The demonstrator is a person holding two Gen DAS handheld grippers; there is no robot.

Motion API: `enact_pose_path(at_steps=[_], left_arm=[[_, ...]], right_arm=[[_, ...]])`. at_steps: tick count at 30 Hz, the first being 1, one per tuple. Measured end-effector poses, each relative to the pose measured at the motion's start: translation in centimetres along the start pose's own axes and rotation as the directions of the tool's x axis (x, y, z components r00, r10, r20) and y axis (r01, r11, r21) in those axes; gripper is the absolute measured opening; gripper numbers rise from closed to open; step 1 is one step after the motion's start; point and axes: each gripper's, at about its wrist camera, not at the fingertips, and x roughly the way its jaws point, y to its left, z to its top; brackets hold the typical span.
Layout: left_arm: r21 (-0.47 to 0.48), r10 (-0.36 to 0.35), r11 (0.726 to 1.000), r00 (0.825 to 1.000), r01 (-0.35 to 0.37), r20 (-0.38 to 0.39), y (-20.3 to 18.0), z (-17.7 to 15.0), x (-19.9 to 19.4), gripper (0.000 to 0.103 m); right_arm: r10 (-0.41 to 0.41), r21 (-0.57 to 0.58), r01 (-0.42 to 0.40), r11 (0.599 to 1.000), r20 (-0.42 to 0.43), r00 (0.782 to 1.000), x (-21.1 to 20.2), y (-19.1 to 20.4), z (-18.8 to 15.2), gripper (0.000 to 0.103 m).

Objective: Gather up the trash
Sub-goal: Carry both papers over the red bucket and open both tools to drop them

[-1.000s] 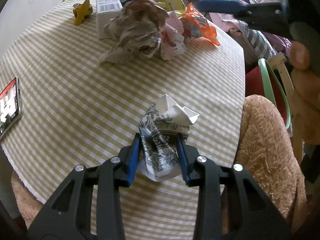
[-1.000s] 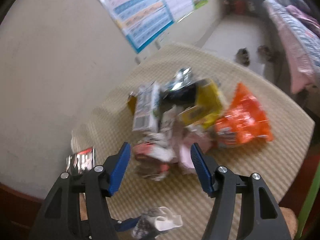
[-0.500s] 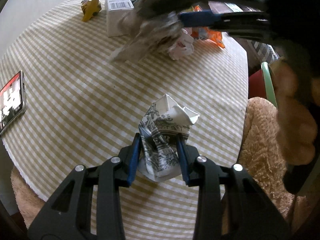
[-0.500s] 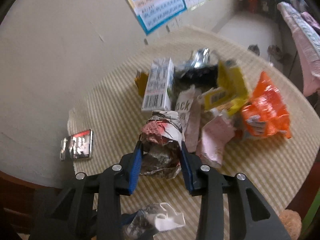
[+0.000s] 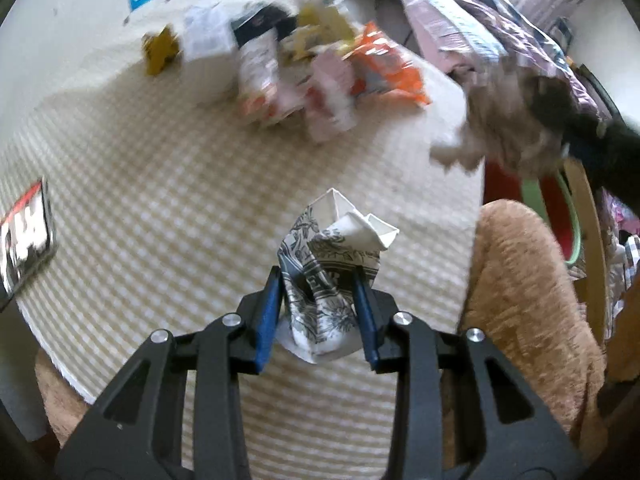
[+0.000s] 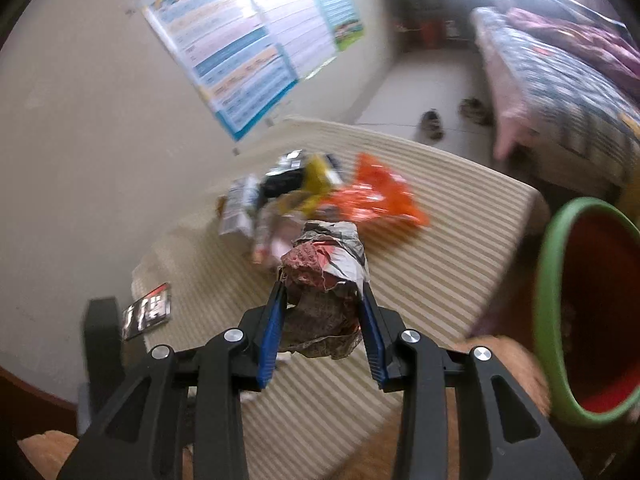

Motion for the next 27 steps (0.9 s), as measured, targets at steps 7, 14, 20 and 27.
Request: enact_pose_path(at_steps=[7, 14, 20, 27], left_arm=[[0.078, -0.08, 0.994, 0.996, 0.077, 0.038, -5.8, 3.3, -0.4, 0.033], [0.186, -0.175, 0.969, 0.983, 0.163, 0.054, -12.6, 6.3, -0.3, 0.033], [0.28, -0.244, 0.933, 0.969, 0.224, 0.037, -18.4, 7.5, 0.4, 0.033], [0.331, -0.286, 0.902, 0.958, 0.278, -0.025, -23.5, 8.3, 2.3, 0.033]], right_arm=[[-0.086, 0.14, 0.076, 0.987, 0.068, 0.994, -3.0, -5.7, 0.4, 0.036], [-0.192, 0.247, 0.154, 0.957, 0.136, 0.972, -7.0, -11.2, 0.1, 0.036], [-0.281, 0.352, 0.218, 0.91, 0.14, 0.949, -9.6, -16.2, -1.2, 0.036], [-0.347, 0.452, 0.255, 0.855, 0.135, 0.928, -12.2, -20.5, -2.8, 0.036]])
